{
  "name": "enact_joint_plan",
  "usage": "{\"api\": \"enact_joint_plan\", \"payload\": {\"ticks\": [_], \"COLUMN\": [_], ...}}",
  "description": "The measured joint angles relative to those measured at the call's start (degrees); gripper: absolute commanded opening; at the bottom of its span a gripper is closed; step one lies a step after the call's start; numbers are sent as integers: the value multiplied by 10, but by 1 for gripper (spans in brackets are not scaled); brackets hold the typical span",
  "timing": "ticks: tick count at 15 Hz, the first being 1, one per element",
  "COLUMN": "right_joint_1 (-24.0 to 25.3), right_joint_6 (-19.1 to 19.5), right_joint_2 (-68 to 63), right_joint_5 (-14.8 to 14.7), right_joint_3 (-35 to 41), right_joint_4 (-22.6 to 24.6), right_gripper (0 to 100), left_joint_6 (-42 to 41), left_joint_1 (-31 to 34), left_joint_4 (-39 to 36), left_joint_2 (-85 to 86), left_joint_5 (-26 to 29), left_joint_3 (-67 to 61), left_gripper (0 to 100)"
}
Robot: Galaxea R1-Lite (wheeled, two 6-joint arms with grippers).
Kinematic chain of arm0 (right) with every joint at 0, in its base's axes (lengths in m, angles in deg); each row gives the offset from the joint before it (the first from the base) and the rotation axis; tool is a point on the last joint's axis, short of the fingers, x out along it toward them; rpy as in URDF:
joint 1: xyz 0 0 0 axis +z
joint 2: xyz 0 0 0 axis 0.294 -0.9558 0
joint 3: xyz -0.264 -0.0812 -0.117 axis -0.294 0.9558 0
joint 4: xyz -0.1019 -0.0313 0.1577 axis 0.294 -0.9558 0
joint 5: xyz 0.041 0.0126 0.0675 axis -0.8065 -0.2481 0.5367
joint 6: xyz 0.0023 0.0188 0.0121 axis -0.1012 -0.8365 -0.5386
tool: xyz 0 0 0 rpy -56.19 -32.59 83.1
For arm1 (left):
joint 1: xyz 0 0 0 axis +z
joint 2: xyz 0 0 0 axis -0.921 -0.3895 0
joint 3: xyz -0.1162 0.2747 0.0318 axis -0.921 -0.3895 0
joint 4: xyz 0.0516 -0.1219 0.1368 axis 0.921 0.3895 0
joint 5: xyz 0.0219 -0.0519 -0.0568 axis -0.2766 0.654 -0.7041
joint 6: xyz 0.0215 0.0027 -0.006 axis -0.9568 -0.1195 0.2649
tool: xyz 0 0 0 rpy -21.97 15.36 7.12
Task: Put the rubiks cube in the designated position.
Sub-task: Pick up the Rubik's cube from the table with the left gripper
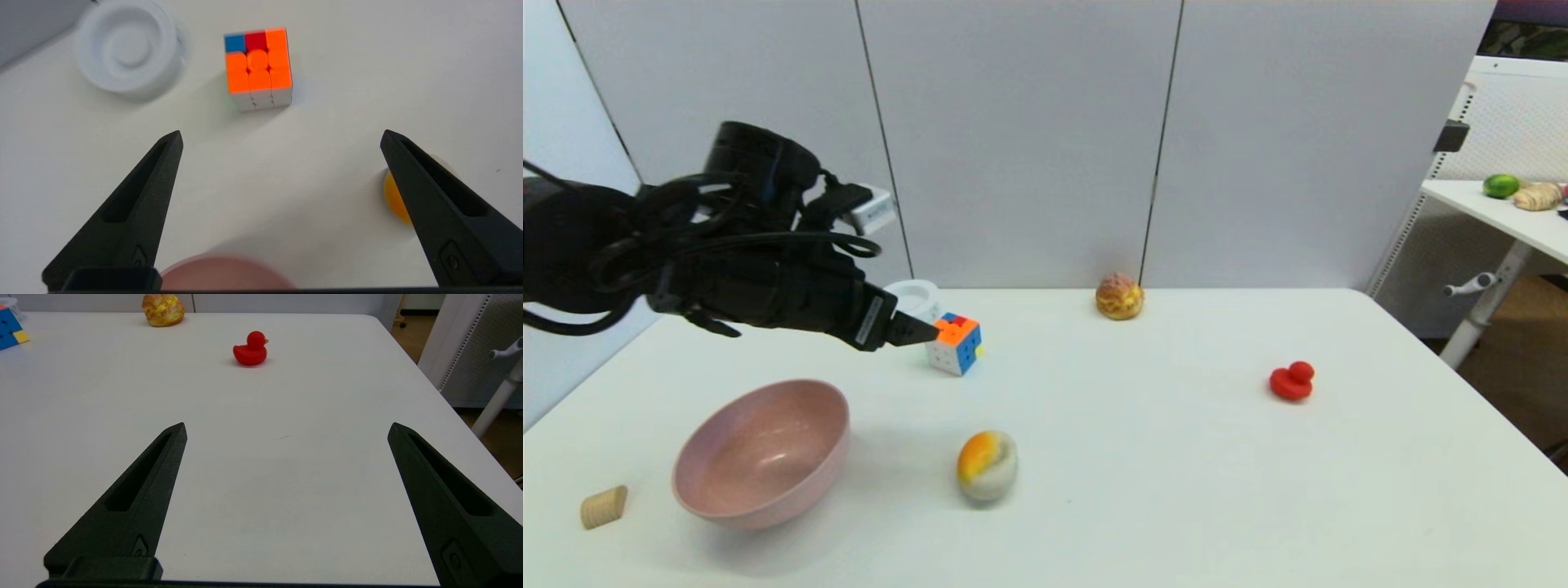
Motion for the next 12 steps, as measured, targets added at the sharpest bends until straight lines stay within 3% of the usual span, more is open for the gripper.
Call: {"api": "enact_joint_plan", "payload": {"ticks": [12], "right_joint_1": [0], "right_joint_6": [0], "right_joint_2": [0], "right_joint_5": [0], "right_joint_3": [0], "right_joint_4": [0], "right_gripper": [100], "left_joint_6": [3], "left_joint_1": [-2], "left_joint_4": [8], "left_joint_2": [-224], "left_joint_5": [-4], "left_joint_3": [150], "left_gripper": [100]}}
